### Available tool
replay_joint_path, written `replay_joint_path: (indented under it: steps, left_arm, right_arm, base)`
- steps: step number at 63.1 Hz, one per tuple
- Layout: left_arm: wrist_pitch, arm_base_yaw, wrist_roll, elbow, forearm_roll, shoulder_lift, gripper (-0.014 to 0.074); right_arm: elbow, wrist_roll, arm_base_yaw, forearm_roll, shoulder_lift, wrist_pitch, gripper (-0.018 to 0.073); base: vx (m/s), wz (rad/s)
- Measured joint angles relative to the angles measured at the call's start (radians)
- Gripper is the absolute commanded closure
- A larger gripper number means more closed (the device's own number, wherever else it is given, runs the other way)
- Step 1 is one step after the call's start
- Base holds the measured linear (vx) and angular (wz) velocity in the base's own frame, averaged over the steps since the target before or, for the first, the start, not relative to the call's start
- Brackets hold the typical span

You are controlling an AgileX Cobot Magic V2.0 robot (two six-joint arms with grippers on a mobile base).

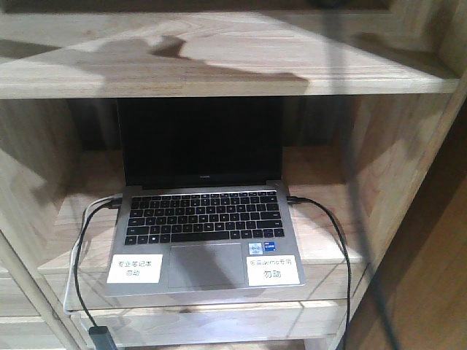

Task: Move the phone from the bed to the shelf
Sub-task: 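Raise the right gripper with the phone above the upper shelf board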

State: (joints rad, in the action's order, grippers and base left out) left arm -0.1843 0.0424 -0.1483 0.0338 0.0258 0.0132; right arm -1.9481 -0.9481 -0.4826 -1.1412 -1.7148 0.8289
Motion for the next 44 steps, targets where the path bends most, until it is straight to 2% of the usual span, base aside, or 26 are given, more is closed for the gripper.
replay_joint_path:
  steps: [18, 44]
  left_arm:
    - [0.0, 0.0, 0.0, 0.0, 0.0, 0.0, 0.0595]
    - [0.0, 0.0, 0.0, 0.0, 0.0, 0.0, 0.0595]
  right_arm:
    - [-0.076, 0.001, -0.005, -0.005, -0.17, -0.059, 0.0561]
    - [-0.079, -0.001, -0.005, 0.031, -0.237, -0.148, 0.0561]
  base:
    - [0.0, 0.0]
    - [0.0, 0.0]
